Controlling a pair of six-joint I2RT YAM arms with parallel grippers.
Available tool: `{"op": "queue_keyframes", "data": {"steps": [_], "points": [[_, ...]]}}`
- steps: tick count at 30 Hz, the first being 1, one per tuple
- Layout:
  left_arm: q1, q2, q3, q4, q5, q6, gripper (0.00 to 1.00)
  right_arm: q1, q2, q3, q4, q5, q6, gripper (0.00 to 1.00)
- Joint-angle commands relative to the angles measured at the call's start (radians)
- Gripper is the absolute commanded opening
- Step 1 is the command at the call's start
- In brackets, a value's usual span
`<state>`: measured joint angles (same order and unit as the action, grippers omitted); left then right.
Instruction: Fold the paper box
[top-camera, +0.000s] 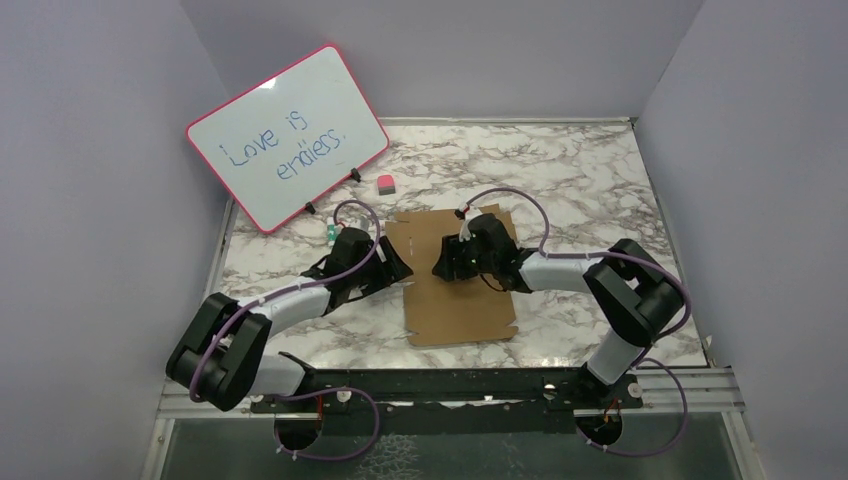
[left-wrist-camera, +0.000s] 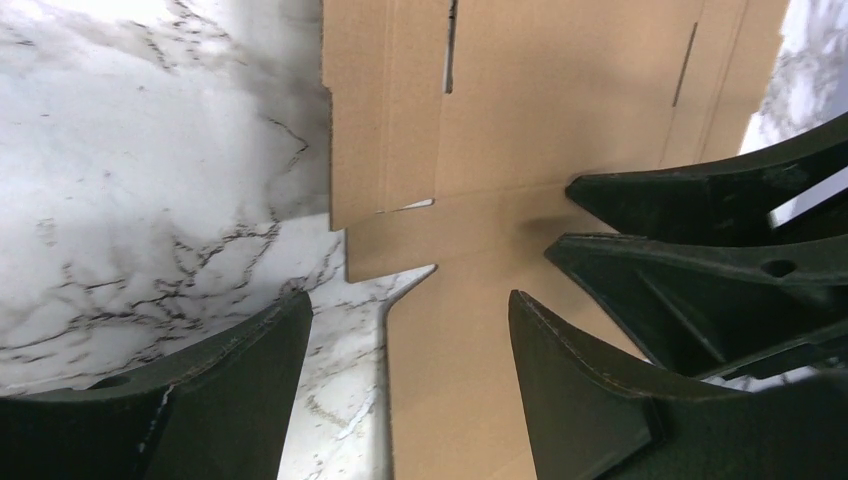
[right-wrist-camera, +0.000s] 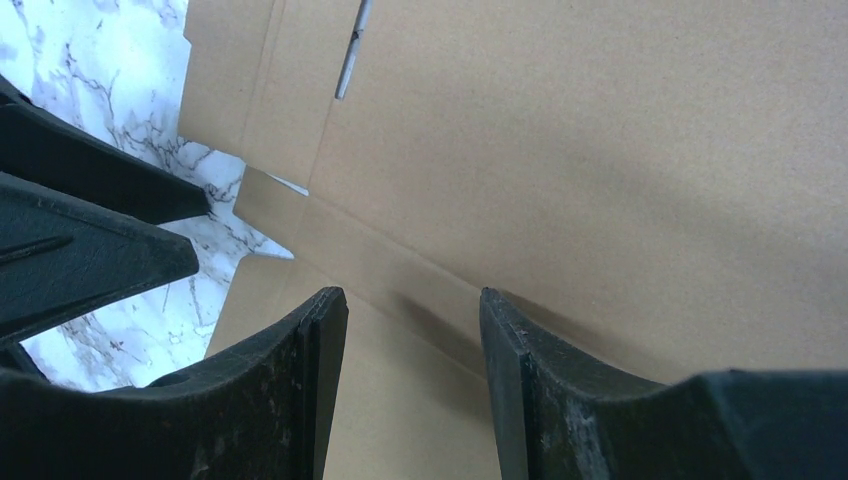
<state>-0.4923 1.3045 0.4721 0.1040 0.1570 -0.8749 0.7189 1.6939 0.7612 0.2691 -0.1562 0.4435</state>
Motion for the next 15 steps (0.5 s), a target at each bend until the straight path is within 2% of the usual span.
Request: {"op": "queue_keyframes", "data": {"steps": [1, 9, 15], "points": [[0.004, 0.052, -0.009, 0.078, 0.045, -0.022, 0.74, 0.004, 0.033, -0.024, 0.063, -0.035, 0.032, 0.57], [0.004, 0.121, -0.005, 0.137, 0.083, -0.037, 0.74, 0.004, 0.057, -0.026, 0.080, -0.055, 0.049, 0.57], [0.004, 0.102, -0.006, 0.155, 0.105, -0.069, 0.74, 0.004, 0.060, -0.019, 0.078, -0.060, 0.049, 0.57]]}}
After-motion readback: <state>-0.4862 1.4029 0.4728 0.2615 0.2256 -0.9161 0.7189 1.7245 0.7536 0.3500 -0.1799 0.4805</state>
